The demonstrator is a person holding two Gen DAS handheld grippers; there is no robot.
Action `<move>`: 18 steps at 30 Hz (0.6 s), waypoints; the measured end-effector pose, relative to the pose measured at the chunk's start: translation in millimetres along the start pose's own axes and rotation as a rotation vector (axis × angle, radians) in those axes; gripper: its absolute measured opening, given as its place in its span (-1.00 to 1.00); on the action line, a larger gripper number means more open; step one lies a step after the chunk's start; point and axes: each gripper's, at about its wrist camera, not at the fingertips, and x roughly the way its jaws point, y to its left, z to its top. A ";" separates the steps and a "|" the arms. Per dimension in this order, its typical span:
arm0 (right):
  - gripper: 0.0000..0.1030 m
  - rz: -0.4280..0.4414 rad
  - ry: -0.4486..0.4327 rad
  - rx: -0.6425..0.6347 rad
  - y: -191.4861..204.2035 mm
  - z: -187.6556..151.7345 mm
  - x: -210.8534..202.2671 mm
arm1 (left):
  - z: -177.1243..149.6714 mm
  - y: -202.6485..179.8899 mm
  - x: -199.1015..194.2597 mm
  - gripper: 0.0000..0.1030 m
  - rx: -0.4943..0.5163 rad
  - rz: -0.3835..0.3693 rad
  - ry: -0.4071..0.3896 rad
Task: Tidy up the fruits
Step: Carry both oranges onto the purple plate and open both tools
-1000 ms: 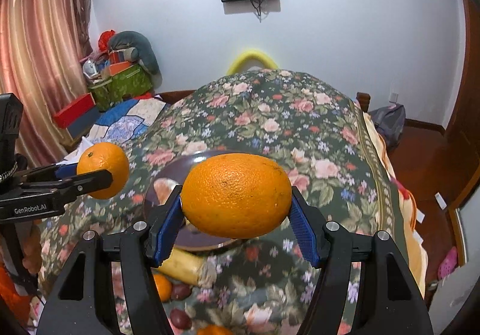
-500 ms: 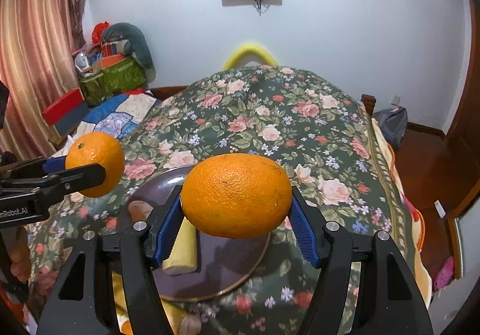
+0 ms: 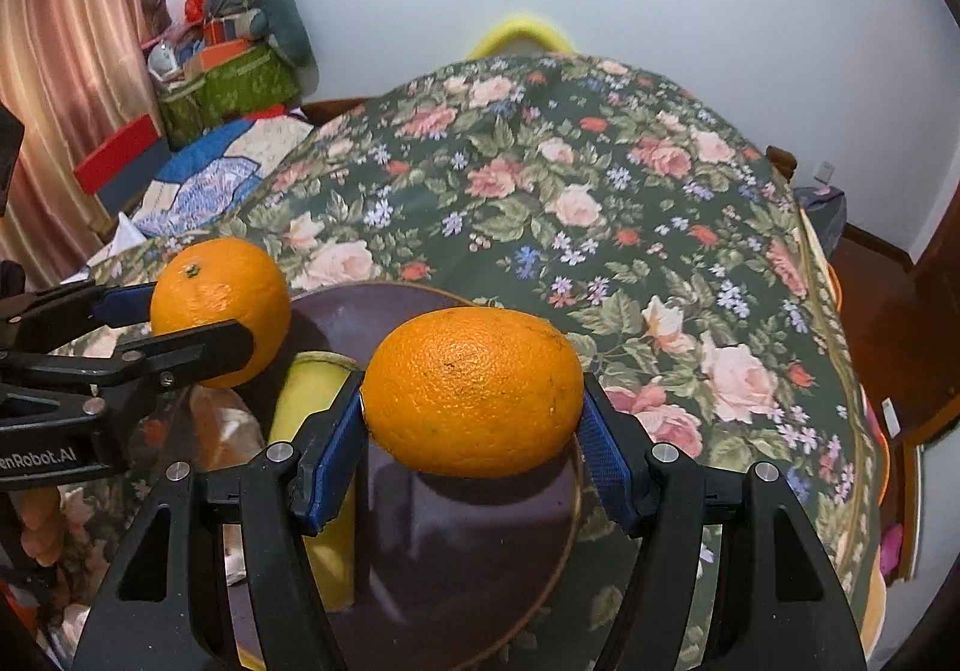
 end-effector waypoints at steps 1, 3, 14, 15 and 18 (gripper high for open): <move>0.23 0.002 0.007 -0.001 -0.5 -0.2 2.6 | 0.3 -0.8 2.5 0.29 0.002 0.001 0.005; 0.23 0.007 0.025 -0.003 -1.7 -0.6 8.3 | 0.6 -2.1 5.6 0.29 0.008 0.005 0.005; 0.25 -0.006 0.047 -0.036 0.7 -2.5 14.6 | 0.3 0.8 17.1 0.30 0.000 0.012 0.049; 0.26 0.009 0.047 -0.034 0.9 -3.0 12.6 | 0.0 1.2 17.1 0.30 -0.004 0.012 0.049; 0.29 0.027 0.042 -0.028 2.2 -3.1 8.2 | -0.2 3.1 15.9 0.30 -0.016 0.005 0.054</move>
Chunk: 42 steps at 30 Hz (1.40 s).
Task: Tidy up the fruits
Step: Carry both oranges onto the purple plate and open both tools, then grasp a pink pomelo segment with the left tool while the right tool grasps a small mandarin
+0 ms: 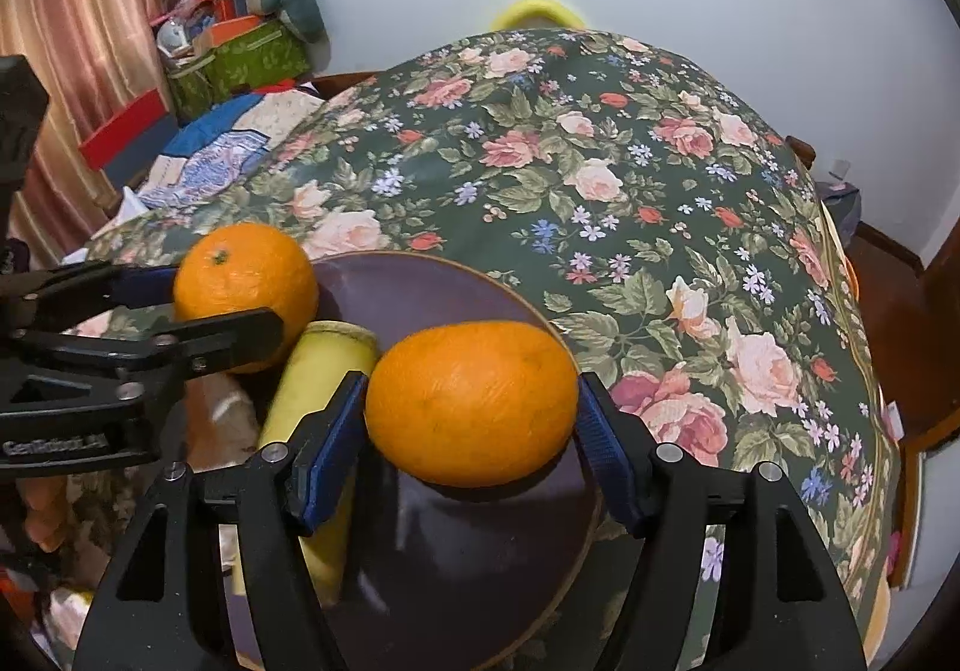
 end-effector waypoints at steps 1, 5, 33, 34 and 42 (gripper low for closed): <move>0.30 -0.001 -0.004 -0.003 0.8 -0.2 -1.6 | 0.0 0.6 -1.5 0.30 -0.005 -0.004 0.000; 0.31 -0.019 -0.017 -0.001 2.7 -2.7 -10.8 | -1.4 -0.7 -16.0 0.31 -0.012 -0.023 -0.017; 0.39 -0.052 -0.245 0.051 28.1 -57.3 -182.1 | -79.3 -44.8 -194.4 0.44 0.087 -0.002 -0.198; 0.42 -0.062 -0.251 0.049 28.3 -62.1 -186.1 | -85.6 -45.1 -196.8 0.47 0.087 0.000 -0.199; 0.47 -0.113 -0.214 0.047 27.9 -103.7 -189.9 | -129.4 -41.4 -186.0 0.57 0.099 0.028 -0.121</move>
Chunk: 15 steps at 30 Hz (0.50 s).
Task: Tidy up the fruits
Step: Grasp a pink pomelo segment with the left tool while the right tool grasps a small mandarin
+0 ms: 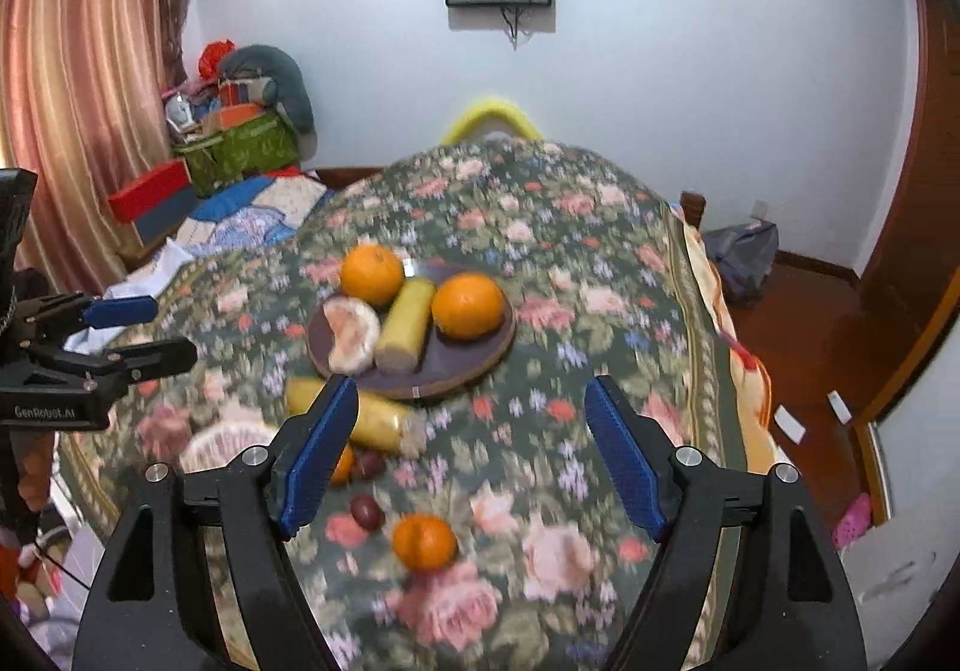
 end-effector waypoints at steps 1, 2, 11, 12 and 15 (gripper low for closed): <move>0.47 -0.001 0.012 0.000 -1.2 -7.0 0.1 | -4.2 1.2 1.4 0.57 0.001 0.000 0.009; 0.47 0.000 0.025 0.001 -1.7 -11.7 1.6 | -9.2 2.5 3.4 0.57 0.000 0.001 0.020; 0.47 0.034 0.133 0.043 -1.2 -51.0 21.3 | -49.7 19.3 47.4 0.56 -0.044 -0.005 0.149; 0.47 0.040 0.145 0.051 -1.0 -54.1 24.8 | -52.8 20.5 53.0 0.56 -0.050 -0.010 0.161; 0.46 0.053 0.177 0.081 -1.5 -62.6 36.3 | -58.8 19.8 62.0 0.55 -0.051 -0.017 0.182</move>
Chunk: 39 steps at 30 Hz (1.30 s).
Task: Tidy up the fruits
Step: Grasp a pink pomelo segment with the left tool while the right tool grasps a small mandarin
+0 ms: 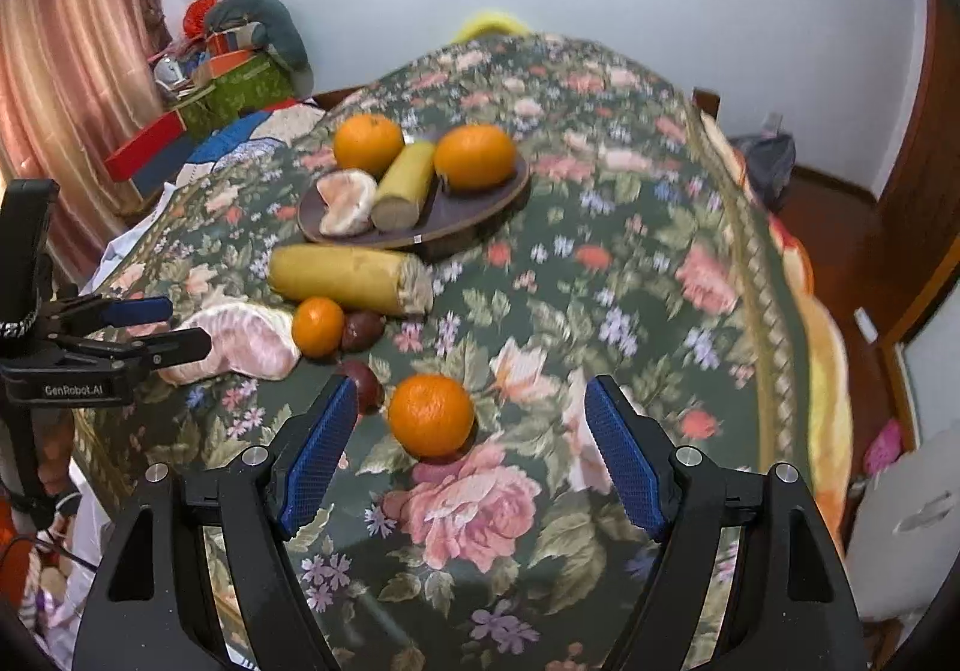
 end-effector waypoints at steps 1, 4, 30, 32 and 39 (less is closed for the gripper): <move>0.46 0.004 0.012 0.004 -0.2 -2.0 4.0 | -1.8 -0.6 2.6 0.53 0.001 -0.006 0.007; 0.46 0.009 0.039 0.005 0.2 -6.4 14.2 | -8.0 -5.7 3.5 0.44 0.023 -0.007 0.006; 0.01 0.078 0.060 0.019 1.8 -11.1 30.0 | -1.2 -34.1 24.4 0.35 0.164 -0.016 0.044; -0.05 0.083 0.055 0.019 3.5 -10.5 30.4 | -1.9 -34.5 24.4 0.35 0.164 -0.017 0.035; -0.32 0.109 0.054 0.025 7.7 -9.6 29.1 | -13.7 -35.0 12.6 0.00 0.137 0.015 -0.006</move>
